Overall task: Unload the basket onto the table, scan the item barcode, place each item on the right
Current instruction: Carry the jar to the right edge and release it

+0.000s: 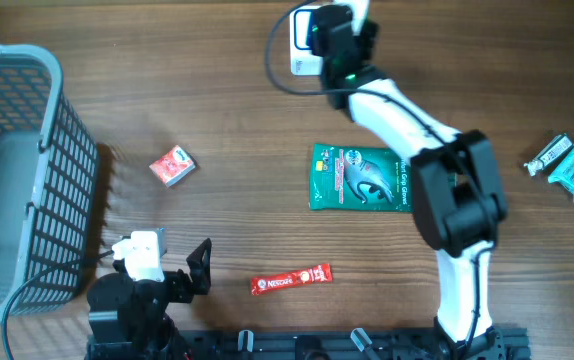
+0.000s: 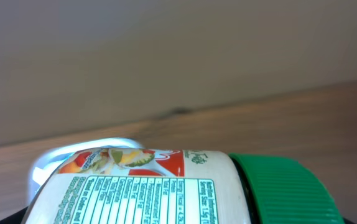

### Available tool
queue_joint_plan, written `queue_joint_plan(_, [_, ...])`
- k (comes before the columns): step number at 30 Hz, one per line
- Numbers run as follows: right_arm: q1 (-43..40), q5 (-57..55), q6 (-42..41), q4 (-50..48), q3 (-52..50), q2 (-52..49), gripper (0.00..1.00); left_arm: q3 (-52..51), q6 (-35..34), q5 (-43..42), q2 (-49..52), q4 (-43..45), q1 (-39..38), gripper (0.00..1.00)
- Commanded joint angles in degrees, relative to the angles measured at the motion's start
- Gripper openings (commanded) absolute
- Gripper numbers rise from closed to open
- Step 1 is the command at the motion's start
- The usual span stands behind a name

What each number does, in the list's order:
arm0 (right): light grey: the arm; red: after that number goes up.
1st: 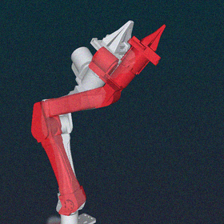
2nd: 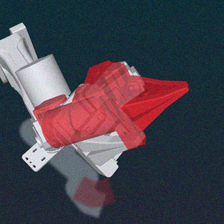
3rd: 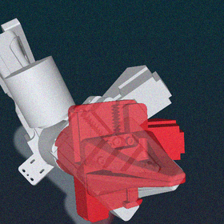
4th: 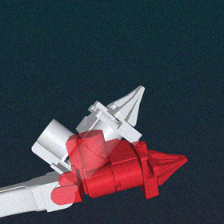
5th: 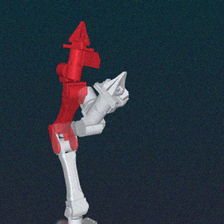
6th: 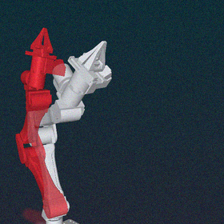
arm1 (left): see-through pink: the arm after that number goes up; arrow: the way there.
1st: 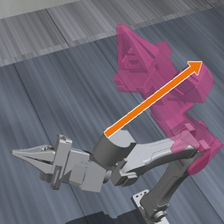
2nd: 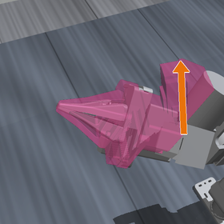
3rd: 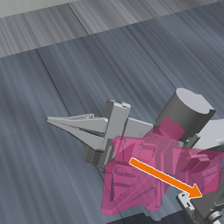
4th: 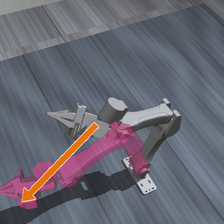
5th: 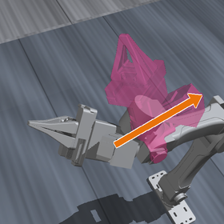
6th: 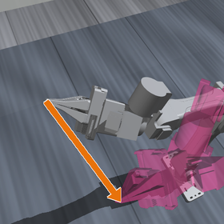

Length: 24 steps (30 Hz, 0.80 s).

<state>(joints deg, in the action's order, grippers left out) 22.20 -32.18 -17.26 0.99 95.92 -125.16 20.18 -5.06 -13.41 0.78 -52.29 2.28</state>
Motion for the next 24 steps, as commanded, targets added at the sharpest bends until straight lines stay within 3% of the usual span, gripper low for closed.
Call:
queue_joint_plan(1, [-9.18, -8.11, 0.57, 7.78, 1.33, 6.54, 0.77, -0.15, 0.26, -0.46, -0.39, 0.28, 0.24, 1.0])
queue_joint_plan(5, [-22.12, -6.38, -5.07, 23.32, 0.94, 6.45, 0.77, -0.15, 0.26, -0.46, -0.39, 0.28, 0.24, 1.0])
queue_joint_plan(7, [-30.16, 0.59, -5.84, 26.34, -0.55, 6.45, 0.77, -0.15, 0.26, -0.46, -0.39, 0.28, 0.24, 1.0])
queue_joint_plan(12, [-45.11, 17.99, -7.15, 23.69, -7.34, 6.43, 0.76, -0.15, 0.28, -0.46, -0.39, 0.28, 0.24, 1.0])
queue_joint_plan(19, [-53.96, 20.5, -8.66, 14.97, -15.65, 6.32, 0.8, -0.15, 0.26, -0.46, -0.39, 0.28, 0.24, 1.0])
queue_joint_plan(20, [-54.47, 20.5, -8.61, 14.32, -15.69, 6.32, 0.82, -0.15, 0.26, -0.46, -0.39, 0.28, 0.24, 1.0])
queue_joint_plan(22, [-54.82, 21.94, -8.28, 13.42, -14.86, 6.71, 1.0, -0.15, 0.26, -0.46, -0.39, 0.31, 0.24, 1.0])
queue_joint_plan(24, [-54.84, 25.64, -8.22, 15.1, -12.94, 8.5, 1.0, -0.15, 0.28, -0.46, -0.39, 0.28, 0.24, 1.0])
